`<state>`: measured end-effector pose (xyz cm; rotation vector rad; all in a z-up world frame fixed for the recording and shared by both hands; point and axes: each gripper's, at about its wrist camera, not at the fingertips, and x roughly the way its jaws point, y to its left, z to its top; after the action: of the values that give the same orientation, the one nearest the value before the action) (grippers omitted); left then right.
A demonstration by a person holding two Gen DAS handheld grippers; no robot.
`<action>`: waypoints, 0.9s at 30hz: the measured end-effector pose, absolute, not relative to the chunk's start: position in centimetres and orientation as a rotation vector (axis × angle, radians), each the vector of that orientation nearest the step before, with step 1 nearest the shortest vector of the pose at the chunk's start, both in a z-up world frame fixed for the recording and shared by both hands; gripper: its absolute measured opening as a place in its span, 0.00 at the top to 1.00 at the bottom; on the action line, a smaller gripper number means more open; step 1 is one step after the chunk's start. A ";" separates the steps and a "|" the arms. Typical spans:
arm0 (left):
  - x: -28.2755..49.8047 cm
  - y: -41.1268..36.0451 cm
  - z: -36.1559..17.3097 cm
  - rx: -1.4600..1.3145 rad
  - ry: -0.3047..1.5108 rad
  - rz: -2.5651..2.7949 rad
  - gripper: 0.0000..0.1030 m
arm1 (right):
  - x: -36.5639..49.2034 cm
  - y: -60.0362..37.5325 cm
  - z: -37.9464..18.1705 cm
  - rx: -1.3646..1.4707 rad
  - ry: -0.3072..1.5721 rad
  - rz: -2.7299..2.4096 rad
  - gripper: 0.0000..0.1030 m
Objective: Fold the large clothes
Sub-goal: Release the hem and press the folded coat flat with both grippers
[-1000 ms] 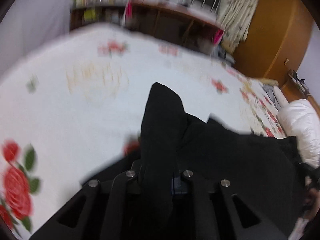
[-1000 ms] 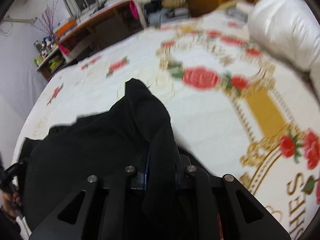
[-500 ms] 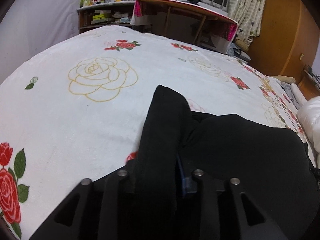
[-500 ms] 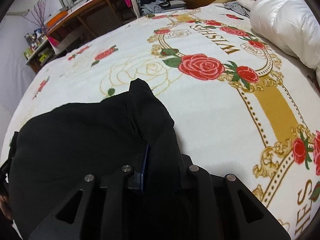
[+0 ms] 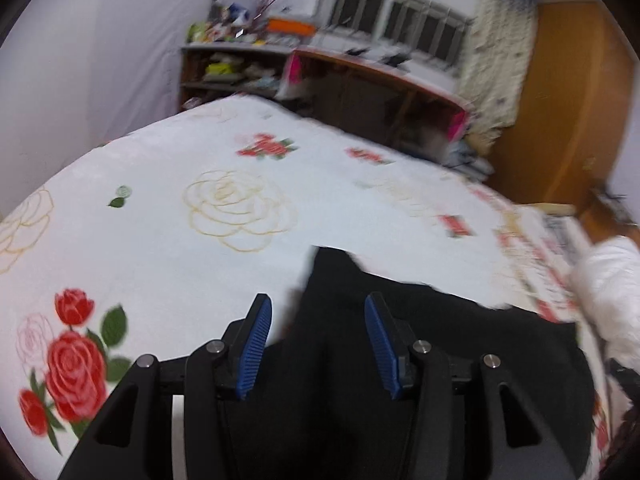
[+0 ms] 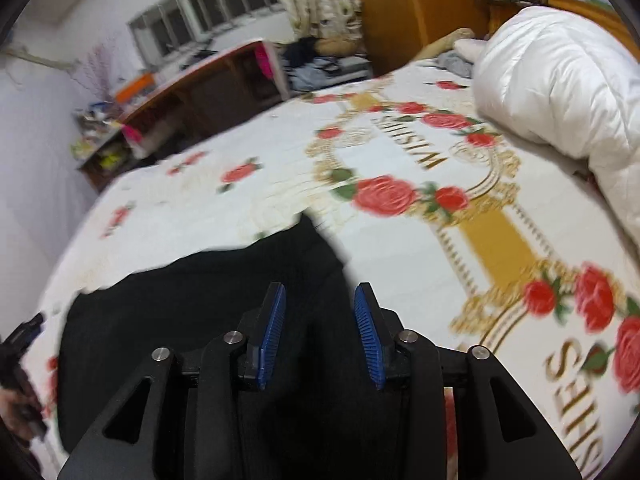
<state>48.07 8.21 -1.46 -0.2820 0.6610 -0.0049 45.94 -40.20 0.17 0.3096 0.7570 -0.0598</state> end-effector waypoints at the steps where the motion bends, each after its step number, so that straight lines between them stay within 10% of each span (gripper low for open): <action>1: 46.9 7.2 -1.6 -0.266 0.652 -0.042 0.51 | 44.7 -39.2 -0.1 0.298 0.755 -0.030 0.62; 13: 48.4 3.0 -9.0 -0.114 0.738 -0.033 0.50 | 46.5 -37.6 -7.9 0.198 0.825 -0.043 0.62; 27: 38.9 2.6 -4.1 -0.173 0.693 -0.116 0.51 | 38.0 -33.5 -3.0 0.145 0.783 0.059 0.62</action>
<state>38.92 2.63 -4.12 -0.1733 0.6930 -0.1162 38.03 -33.45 -2.97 0.1451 0.7831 0.0586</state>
